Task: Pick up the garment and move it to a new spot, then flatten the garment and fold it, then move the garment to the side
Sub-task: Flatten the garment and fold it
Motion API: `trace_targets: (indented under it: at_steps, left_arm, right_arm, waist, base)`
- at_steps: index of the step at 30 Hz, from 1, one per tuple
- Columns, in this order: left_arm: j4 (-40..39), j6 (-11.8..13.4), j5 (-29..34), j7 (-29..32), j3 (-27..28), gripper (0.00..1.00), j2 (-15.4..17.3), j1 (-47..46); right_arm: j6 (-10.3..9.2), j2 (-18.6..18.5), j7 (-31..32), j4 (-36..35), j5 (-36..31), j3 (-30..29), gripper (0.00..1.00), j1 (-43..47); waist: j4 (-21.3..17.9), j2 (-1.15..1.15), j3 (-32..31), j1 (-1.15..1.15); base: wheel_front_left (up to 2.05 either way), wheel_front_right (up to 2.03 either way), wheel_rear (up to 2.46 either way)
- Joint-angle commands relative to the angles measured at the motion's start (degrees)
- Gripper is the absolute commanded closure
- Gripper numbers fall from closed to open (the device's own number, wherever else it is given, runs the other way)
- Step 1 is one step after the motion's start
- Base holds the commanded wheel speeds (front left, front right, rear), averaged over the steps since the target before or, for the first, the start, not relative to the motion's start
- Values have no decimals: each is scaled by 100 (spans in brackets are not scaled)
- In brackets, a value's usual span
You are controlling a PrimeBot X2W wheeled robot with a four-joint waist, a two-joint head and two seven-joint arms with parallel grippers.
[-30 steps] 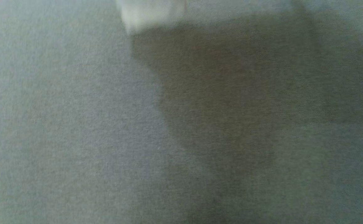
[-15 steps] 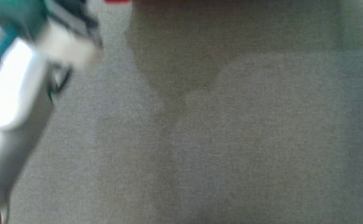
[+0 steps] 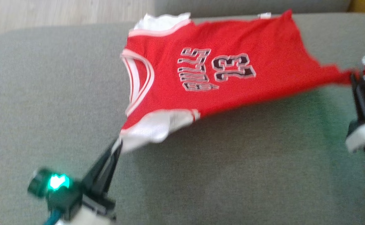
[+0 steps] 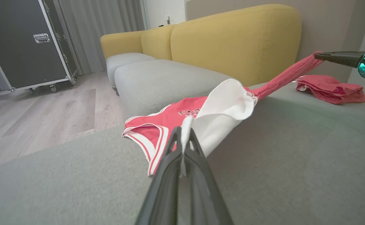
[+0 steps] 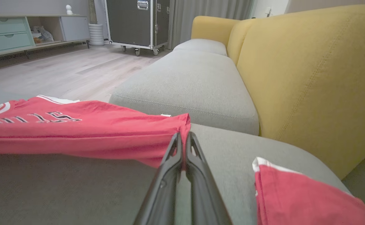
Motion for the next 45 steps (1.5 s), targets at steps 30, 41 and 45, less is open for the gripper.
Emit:
trace_targets:
  at_steps: [30, 41, 45]
  left_arm:
    - [2070, -883, 1069, 185, -11, 100, -333, -3293]
    - [3488, -850, 1153, -8, -29, 0, -998, -3846]
    - [3220, -425, 787, -12, 439, 0, -1288, -3199]
  right_arm:
    - [-4, 71, 215, 238, 115, 276, 100, -573]
    - [-4, 183, 42, 892, 209, 613, 0, -1116]
    - [-4, 292, -35, 930, 171, 338, 0, -1057]
  waist:
    - [-77, -1, 1014, 3]
    - [-48, -1, 1143, 3]
    - [-34, -1, 936, 3]
  base:
    - [0, 0, 0]
    - [0, 0, 0]
    - [0, 0, 0]
